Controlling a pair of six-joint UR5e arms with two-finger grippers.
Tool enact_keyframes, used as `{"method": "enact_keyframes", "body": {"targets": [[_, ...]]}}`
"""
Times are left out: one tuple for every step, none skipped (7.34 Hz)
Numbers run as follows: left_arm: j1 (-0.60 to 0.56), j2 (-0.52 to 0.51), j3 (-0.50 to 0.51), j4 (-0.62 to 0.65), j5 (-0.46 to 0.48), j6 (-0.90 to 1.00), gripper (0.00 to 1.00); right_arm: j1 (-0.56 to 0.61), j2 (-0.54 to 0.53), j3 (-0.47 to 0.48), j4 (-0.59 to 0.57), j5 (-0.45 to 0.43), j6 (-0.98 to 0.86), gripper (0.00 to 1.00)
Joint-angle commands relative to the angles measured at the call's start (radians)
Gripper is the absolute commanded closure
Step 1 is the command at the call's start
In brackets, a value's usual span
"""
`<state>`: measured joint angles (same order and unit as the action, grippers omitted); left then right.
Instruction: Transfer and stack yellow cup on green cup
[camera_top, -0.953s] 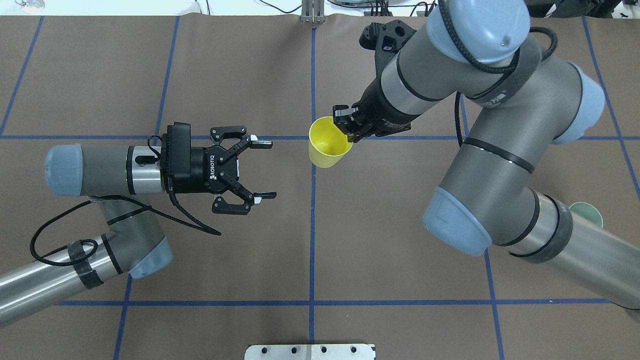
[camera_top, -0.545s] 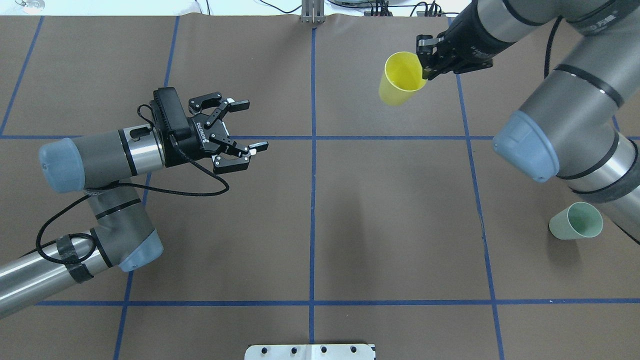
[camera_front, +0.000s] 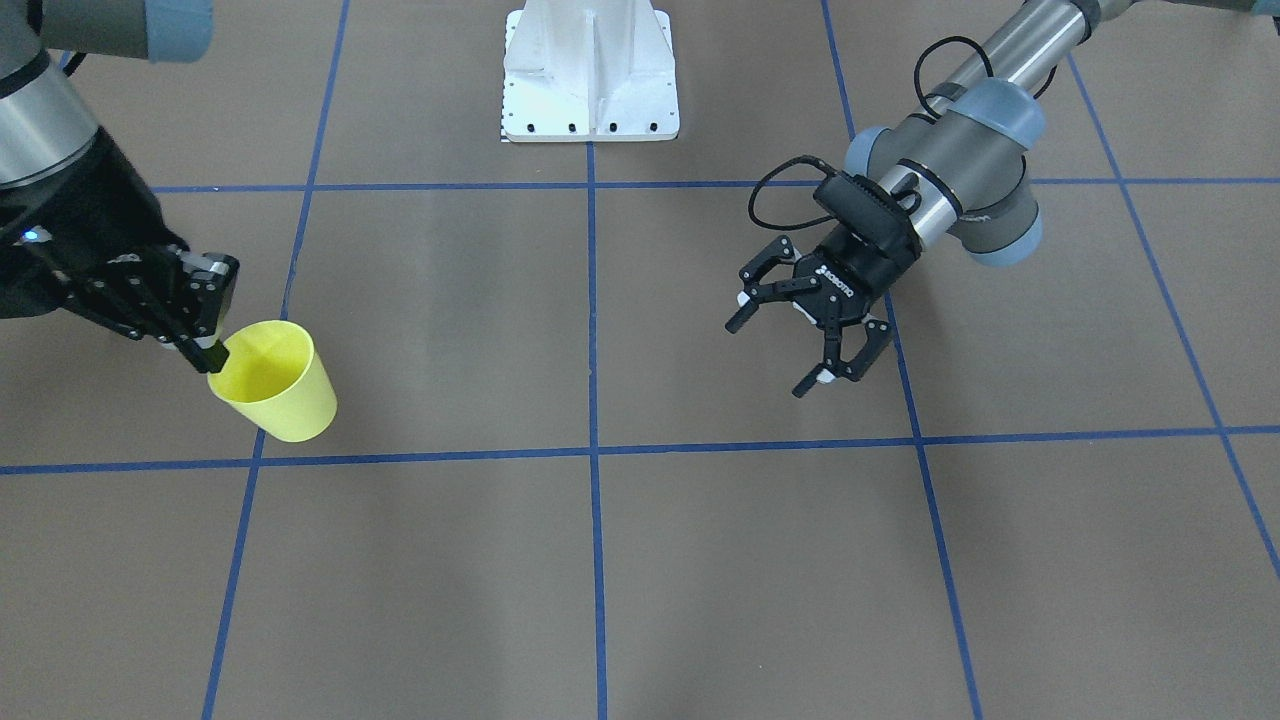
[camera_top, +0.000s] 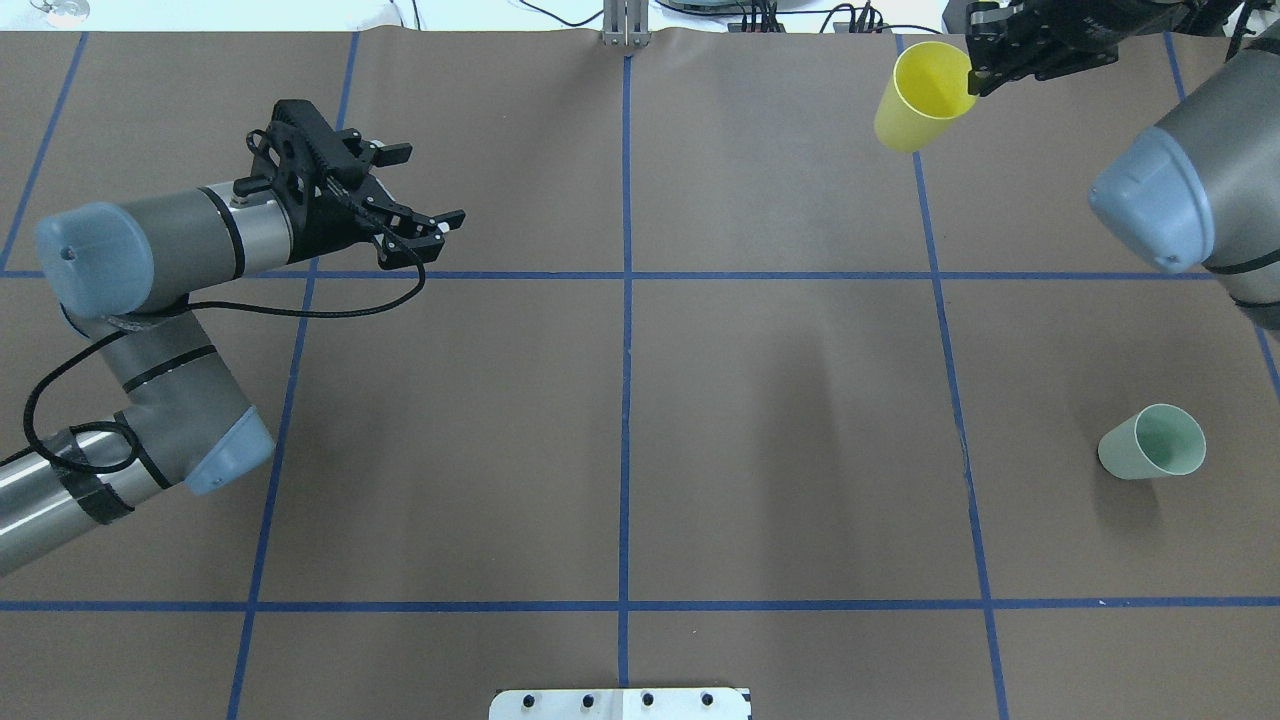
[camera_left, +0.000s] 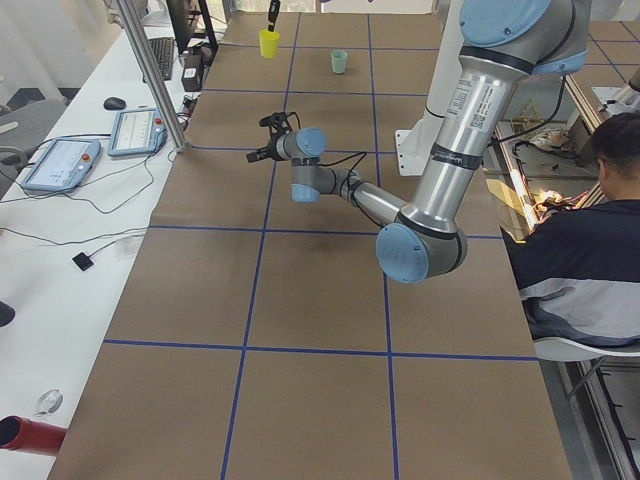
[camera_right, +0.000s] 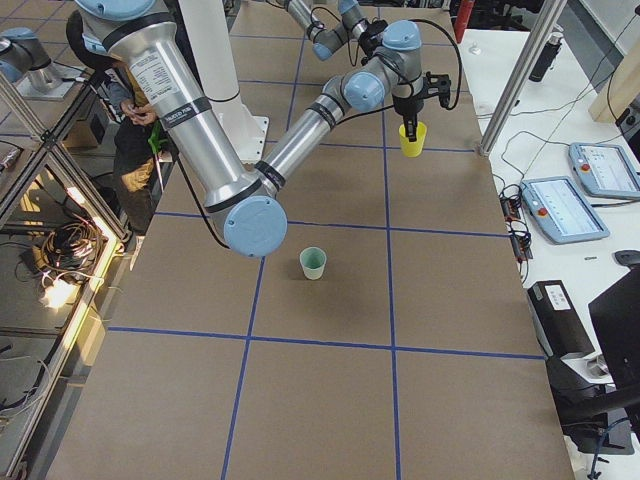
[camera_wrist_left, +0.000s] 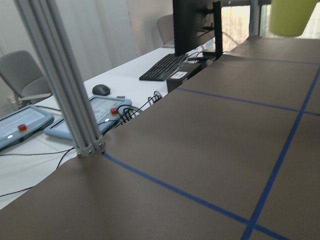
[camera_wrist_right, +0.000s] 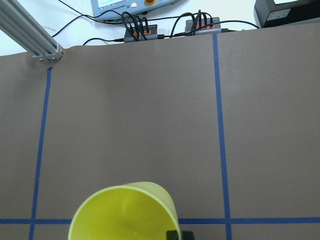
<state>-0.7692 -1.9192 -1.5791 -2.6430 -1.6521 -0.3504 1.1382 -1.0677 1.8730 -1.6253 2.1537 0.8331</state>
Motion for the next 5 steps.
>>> {"method": "enact_keyframes", "body": {"targets": [[-0.076, 0.08, -0.1, 0.368, -0.03, 0.002, 0.01, 0.02, -0.026, 0.0, 0.001, 0.026, -0.043, 1.0], [-0.131, 0.083, -0.134, 0.552, -0.099, 0.004, 0.0, 0.032, -0.044, 0.003, 0.001, 0.04, -0.077, 1.0], [-0.184, 0.13, -0.177, 0.637, -0.164, 0.01, 0.0, 0.056, -0.061, 0.005, 0.001, 0.064, -0.118, 1.0], [-0.267, 0.213, -0.215, 0.668, -0.275, 0.013, 0.0, 0.098, -0.093, 0.009, 0.001, 0.116, -0.184, 1.0], [-0.339, 0.3, -0.228, 0.672, -0.389, 0.013, 0.0, 0.136, -0.125, 0.011, 0.001, 0.142, -0.248, 1.0]]}}
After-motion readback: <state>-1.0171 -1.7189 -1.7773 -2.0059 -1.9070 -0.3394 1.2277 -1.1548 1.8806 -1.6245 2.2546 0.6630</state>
